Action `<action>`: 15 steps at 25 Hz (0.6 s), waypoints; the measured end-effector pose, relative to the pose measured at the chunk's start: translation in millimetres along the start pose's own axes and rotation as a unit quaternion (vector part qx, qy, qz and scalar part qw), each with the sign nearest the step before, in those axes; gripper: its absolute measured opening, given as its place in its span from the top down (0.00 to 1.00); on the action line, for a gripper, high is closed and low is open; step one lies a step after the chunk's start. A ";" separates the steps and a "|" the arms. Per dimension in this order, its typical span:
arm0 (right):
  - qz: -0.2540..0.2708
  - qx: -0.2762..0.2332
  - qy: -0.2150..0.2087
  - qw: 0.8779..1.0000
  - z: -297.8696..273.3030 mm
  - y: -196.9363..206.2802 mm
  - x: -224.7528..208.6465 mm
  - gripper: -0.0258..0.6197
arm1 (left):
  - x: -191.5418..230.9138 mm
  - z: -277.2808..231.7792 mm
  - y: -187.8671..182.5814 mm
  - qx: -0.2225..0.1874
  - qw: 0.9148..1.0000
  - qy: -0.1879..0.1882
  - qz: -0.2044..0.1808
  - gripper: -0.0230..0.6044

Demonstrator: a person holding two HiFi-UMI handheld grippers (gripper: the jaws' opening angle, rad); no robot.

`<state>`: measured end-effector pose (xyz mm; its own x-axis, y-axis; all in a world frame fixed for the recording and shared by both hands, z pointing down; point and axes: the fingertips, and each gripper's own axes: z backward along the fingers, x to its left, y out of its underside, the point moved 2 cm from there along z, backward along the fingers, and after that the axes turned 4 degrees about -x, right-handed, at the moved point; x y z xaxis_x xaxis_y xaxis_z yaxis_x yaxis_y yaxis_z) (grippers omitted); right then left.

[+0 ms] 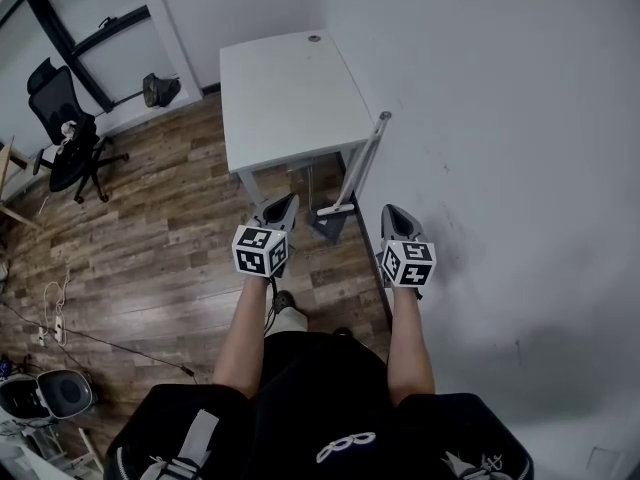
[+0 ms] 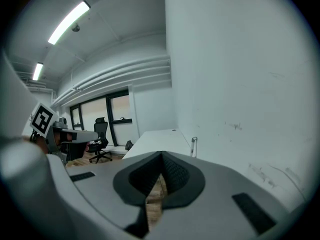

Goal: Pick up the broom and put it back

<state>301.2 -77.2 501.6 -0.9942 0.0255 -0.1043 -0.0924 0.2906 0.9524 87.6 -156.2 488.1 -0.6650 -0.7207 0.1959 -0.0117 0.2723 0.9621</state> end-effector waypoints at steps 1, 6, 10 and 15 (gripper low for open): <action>0.000 0.000 -0.001 1.000 4.2 1.0 -0.4 0.92 | -3.9 2.0 0.3 0.000 1.000 0.000 -0.001 0.95; 0.004 -0.004 -0.001 1.000 23.4 2.0 0.0 0.92 | -18.5 13.0 1.8 -0.003 1.000 0.001 0.006 0.95; 0.007 -0.007 -0.005 1.000 34.2 3.1 -0.1 0.92 | -25.9 18.5 4.8 -0.006 1.000 -0.001 0.012 0.95; 0.008 -0.004 -0.005 1.000 45.4 8.4 -0.2 0.92 | -34.8 24.7 8.8 -0.005 1.000 -0.002 0.015 0.95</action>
<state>303.2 -31.3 496.7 -0.9949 0.0394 -0.0925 -0.0778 0.2819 0.9563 92.2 -113.0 485.1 -0.6673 -0.7100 0.2249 0.0167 0.2876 0.9576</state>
